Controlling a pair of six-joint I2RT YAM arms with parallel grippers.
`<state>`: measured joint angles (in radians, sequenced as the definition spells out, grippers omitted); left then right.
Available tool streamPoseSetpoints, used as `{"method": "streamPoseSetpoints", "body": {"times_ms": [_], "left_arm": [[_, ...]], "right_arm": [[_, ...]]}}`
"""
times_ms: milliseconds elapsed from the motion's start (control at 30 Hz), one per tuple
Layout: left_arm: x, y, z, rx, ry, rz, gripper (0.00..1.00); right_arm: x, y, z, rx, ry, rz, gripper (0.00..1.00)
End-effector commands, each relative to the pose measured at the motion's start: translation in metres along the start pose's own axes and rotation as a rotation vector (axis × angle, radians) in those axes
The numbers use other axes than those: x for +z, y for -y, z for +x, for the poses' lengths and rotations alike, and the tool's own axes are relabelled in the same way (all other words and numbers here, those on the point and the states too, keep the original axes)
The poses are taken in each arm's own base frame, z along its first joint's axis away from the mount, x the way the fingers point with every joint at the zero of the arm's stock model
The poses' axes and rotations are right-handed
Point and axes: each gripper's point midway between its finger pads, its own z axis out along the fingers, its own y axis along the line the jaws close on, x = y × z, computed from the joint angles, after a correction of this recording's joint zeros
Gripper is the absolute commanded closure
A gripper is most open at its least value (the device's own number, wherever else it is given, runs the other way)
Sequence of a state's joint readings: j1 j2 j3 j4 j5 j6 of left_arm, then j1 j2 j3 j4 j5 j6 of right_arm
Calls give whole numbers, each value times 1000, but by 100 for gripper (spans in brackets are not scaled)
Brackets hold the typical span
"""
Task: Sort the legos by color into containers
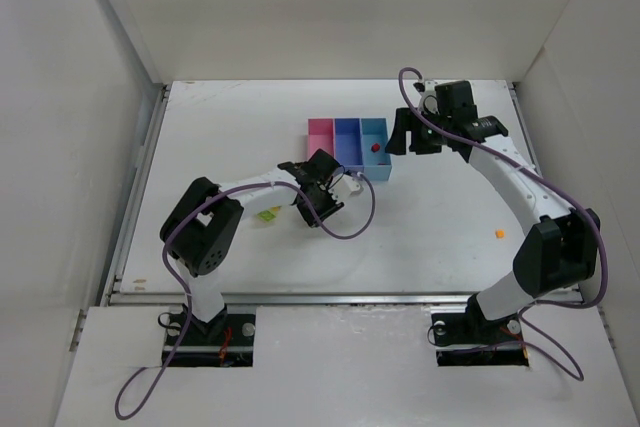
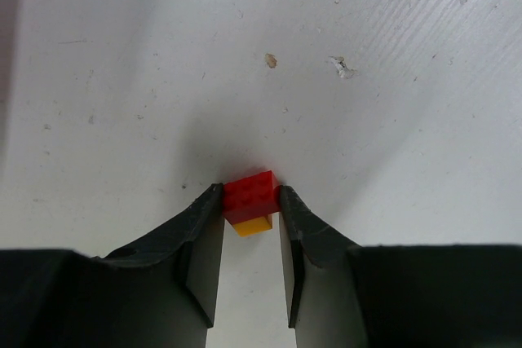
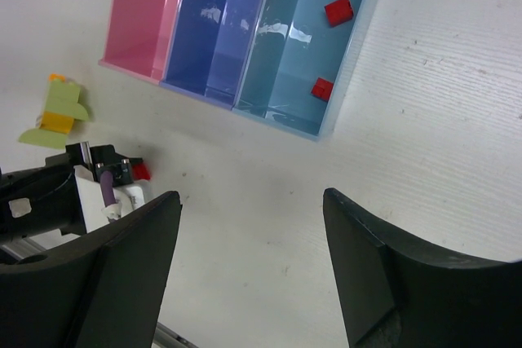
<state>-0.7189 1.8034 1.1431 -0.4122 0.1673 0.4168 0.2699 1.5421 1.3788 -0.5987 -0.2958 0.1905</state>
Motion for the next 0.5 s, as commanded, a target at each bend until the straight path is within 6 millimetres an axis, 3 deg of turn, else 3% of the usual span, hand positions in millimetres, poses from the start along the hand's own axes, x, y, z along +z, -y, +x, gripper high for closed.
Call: {"method": "streamPoseSetpoints", "body": {"times_ms": [0,100,233,367,467], "left_arm": [[-4,-1,-6,-5,4,-4,97],[-4,-4,-5,-13,3,-7,97],[-5,-8,-4,-13,-4,-27,97],[-9,-18,-8,-50,6,-48,97],[-17,-31,-13,-118,30,-79,97]], "right_arm": [[-7,-9,-12,-15,47,-27,24],[-9,-7,-16,-17,60,-11,24],[-11,12,-5,35,11,72,20],[-20,59,15,236,-17,154,12],[-43,124,47,479,-9,335,9]]}}
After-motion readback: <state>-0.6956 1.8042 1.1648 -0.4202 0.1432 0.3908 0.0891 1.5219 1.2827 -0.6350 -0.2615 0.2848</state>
